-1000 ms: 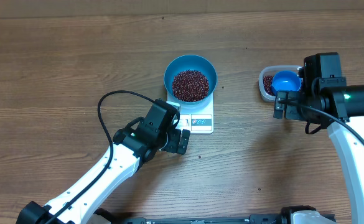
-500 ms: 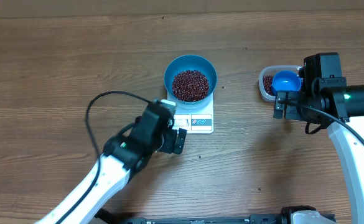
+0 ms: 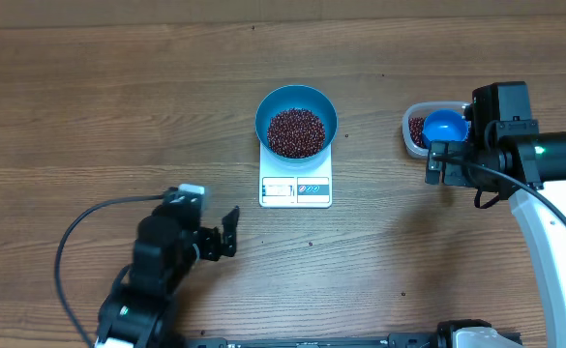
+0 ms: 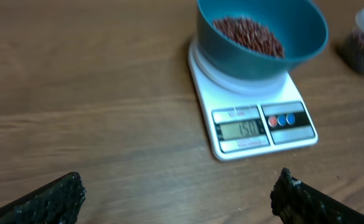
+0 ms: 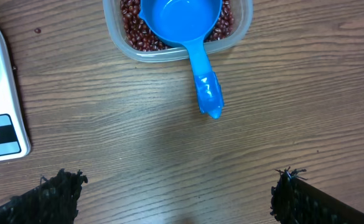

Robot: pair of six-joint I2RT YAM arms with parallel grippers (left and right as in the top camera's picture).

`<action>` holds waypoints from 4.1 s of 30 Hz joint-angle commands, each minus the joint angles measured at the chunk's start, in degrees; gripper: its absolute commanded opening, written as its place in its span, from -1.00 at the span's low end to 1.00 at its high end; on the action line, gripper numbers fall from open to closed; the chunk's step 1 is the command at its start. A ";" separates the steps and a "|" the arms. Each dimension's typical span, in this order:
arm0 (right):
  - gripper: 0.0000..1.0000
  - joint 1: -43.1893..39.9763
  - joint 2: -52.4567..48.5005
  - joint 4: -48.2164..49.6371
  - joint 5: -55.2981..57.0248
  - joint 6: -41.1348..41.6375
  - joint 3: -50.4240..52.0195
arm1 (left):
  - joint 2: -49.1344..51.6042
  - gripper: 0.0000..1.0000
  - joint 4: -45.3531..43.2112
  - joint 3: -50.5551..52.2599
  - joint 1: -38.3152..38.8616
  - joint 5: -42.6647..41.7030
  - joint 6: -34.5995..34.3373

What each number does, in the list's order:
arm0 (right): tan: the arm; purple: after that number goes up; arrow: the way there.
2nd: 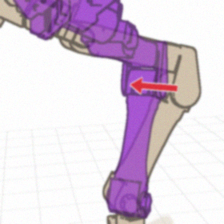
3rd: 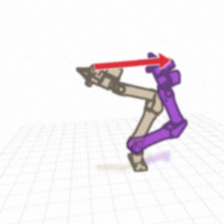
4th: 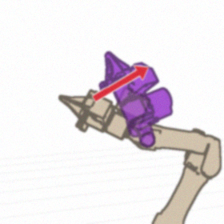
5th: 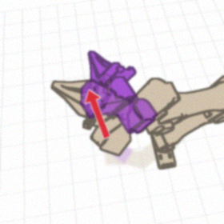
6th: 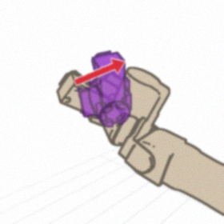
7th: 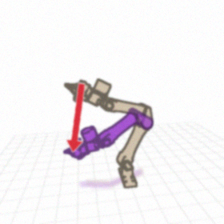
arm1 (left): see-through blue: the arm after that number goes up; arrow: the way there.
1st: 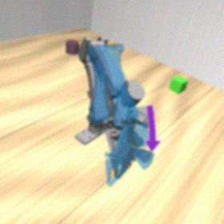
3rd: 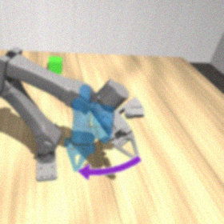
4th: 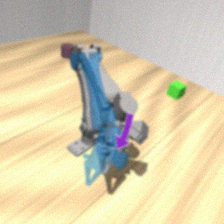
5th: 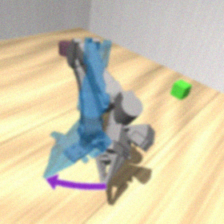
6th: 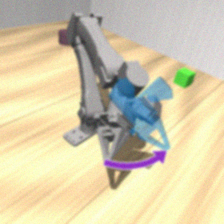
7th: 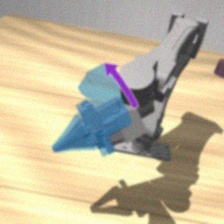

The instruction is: Scoop item into bowl and weigh 150g on scale

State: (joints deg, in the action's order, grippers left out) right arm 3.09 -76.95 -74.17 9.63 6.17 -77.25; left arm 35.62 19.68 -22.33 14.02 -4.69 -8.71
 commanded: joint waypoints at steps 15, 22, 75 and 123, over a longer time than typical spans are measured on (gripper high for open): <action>1.00 0.33 0.20 0.24 0.17 -0.46 -0.31 | -22.47 0.99 -13.29 11.93 -14.64 -6.38 7.69; 1.00 0.33 0.20 0.24 0.17 -0.46 -0.31 | -29.49 0.99 -26.86 22.29 -17.14 -6.91 7.65; 1.00 0.33 0.20 0.24 0.17 -0.46 -0.31 | -35.36 1.00 -16.20 22.05 -19.63 -5.86 14.32; 1.00 0.52 59.14 89.88 -27.80 -0.22 75.38 | -35.36 1.00 -16.20 22.05 -19.63 -5.86 14.32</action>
State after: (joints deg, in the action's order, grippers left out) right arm 3.42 -20.95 15.07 -16.75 6.17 -3.92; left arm 0.86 3.42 -0.49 -5.02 -10.90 4.69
